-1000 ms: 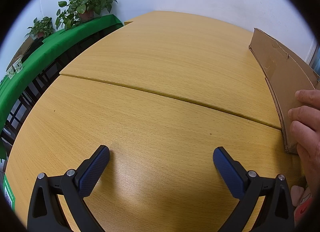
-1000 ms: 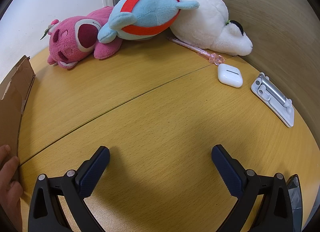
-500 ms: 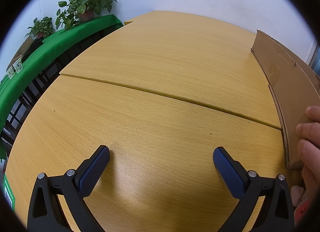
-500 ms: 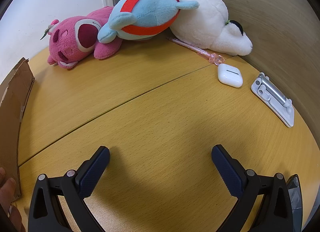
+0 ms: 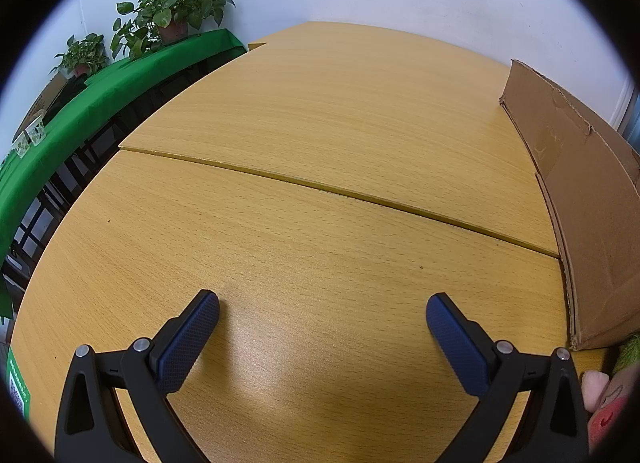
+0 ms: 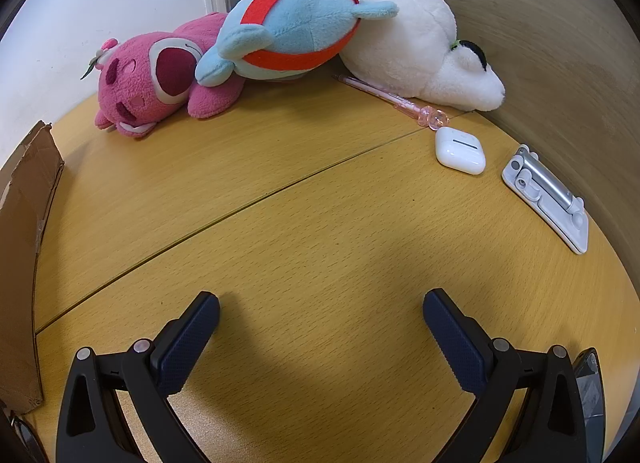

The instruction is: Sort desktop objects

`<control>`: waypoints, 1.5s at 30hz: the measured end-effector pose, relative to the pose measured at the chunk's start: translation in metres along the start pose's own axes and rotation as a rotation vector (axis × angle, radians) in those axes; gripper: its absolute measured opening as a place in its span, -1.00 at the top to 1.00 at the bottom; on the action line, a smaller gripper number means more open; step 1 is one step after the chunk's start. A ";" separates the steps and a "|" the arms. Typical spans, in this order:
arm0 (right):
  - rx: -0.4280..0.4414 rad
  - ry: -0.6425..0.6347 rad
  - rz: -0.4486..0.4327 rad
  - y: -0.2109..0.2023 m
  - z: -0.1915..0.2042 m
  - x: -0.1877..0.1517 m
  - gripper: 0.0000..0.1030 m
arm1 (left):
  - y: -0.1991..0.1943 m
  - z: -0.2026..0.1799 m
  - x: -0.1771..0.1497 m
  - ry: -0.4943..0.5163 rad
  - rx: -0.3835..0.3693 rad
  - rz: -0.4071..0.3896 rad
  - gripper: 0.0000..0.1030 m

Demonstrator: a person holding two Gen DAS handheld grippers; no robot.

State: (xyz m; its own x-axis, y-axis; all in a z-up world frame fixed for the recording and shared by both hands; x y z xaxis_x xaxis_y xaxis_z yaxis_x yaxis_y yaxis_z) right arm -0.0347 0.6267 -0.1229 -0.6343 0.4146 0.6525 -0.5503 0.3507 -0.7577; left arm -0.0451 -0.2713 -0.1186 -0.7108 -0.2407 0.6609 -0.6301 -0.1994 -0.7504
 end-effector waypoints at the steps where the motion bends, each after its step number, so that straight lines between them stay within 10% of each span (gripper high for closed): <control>1: 0.000 0.000 0.000 0.000 0.000 0.000 -1.00 | 0.000 0.000 0.000 0.000 0.000 0.000 -1.00; 28: 0.020 -0.026 0.020 0.003 0.006 0.000 -1.00 | 0.000 0.000 0.000 -0.001 0.000 0.000 -1.00; 37: 0.260 -0.305 0.091 -0.087 0.061 -0.041 -1.00 | 0.000 0.000 0.000 -0.001 0.000 0.000 -1.00; 45: 0.780 -0.492 0.006 -0.248 0.212 -0.072 -1.00 | 0.000 0.000 0.000 -0.003 0.001 0.000 -1.00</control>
Point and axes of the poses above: each gripper's, at about its wrist camera, not at the fingertips, and y roughly the way its jaws point, z to its left, x to its top, the point moved 9 cm from there along y, roughly the way its jaws point, and after that the axes turned 5 degrees about -z, right-handed, at the moved point
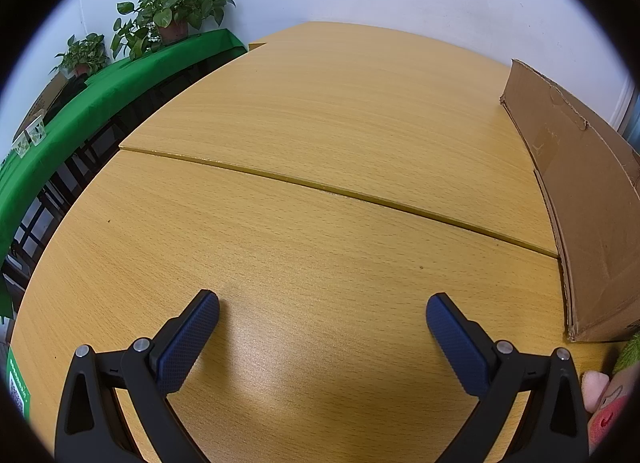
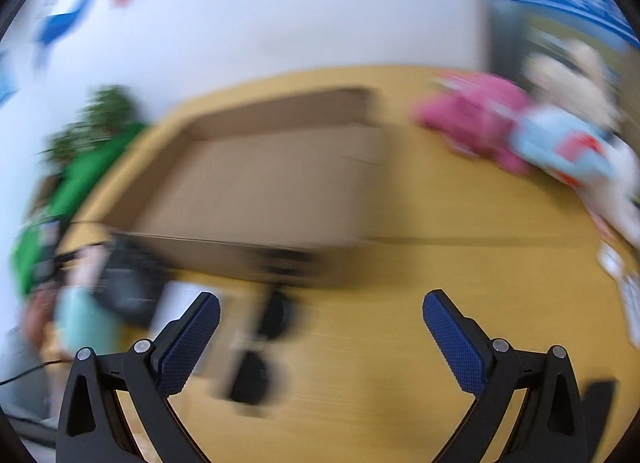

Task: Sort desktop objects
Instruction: 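Close the left and right grippers together around the pink pig plush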

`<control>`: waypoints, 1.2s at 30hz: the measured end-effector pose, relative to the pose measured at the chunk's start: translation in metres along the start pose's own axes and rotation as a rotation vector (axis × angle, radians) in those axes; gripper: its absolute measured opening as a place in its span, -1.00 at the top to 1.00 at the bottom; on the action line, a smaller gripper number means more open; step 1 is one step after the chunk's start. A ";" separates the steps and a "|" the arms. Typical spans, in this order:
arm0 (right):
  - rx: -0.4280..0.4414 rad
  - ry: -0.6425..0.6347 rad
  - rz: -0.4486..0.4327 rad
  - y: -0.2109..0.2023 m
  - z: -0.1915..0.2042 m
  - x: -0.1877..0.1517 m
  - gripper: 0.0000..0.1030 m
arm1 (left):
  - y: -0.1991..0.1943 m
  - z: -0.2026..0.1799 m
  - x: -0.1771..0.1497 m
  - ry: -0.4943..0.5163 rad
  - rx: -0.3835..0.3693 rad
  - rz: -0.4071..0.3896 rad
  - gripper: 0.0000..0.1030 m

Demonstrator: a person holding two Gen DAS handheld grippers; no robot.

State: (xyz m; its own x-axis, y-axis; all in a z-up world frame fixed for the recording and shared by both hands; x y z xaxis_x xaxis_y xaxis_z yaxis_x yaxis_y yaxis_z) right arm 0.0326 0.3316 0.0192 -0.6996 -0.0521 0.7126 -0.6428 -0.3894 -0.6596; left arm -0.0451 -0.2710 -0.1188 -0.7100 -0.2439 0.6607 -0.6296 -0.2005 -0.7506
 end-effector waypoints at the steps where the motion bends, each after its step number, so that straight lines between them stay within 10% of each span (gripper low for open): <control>1: 0.071 -0.025 0.015 0.005 0.029 0.000 -1.00 | 0.000 0.000 0.000 0.000 0.000 0.000 -1.00; 10: 0.526 -0.174 0.252 0.037 0.222 -0.068 -1.00 | -0.009 -0.007 -0.012 -0.008 -0.013 0.089 -0.98; 14: 0.631 -0.174 0.360 0.058 0.265 -0.105 -1.00 | -0.064 -0.034 -0.027 -0.104 -0.256 0.083 -0.95; 24: 0.515 -0.065 0.411 0.131 0.274 -0.123 -0.98 | -0.169 -0.142 -0.053 0.017 -0.654 0.118 -0.95; 27: 0.488 -0.051 0.431 0.142 0.268 -0.130 -0.69 | -0.146 -0.147 -0.071 0.028 -0.598 0.210 -0.94; 30: 0.507 -0.051 0.446 0.144 0.277 -0.138 -0.59 | -0.137 -0.145 -0.084 -0.106 -0.738 0.290 -0.79; 36: 0.498 -0.127 0.439 0.145 0.301 -0.145 -0.61 | -0.151 -0.130 -0.090 -0.150 -0.801 0.258 -0.43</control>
State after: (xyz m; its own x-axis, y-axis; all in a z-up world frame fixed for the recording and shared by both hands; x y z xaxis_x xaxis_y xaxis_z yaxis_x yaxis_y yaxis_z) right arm 0.1348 0.0058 -0.1077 -0.8017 -0.3980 0.4459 -0.0656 -0.6830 -0.7275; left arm 0.0726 -0.0952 -0.0634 -0.8482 -0.3244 0.4188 -0.5271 0.5958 -0.6060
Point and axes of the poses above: each gripper's, at about its wrist camera, not at the fingertips, and y roughly the way its jaws point, z to its left, x to its top, the point moved 9 cm from there along y, roughly the way its jaws point, and after that the axes turned 5 degrees about -z, right-handed, at the moved point
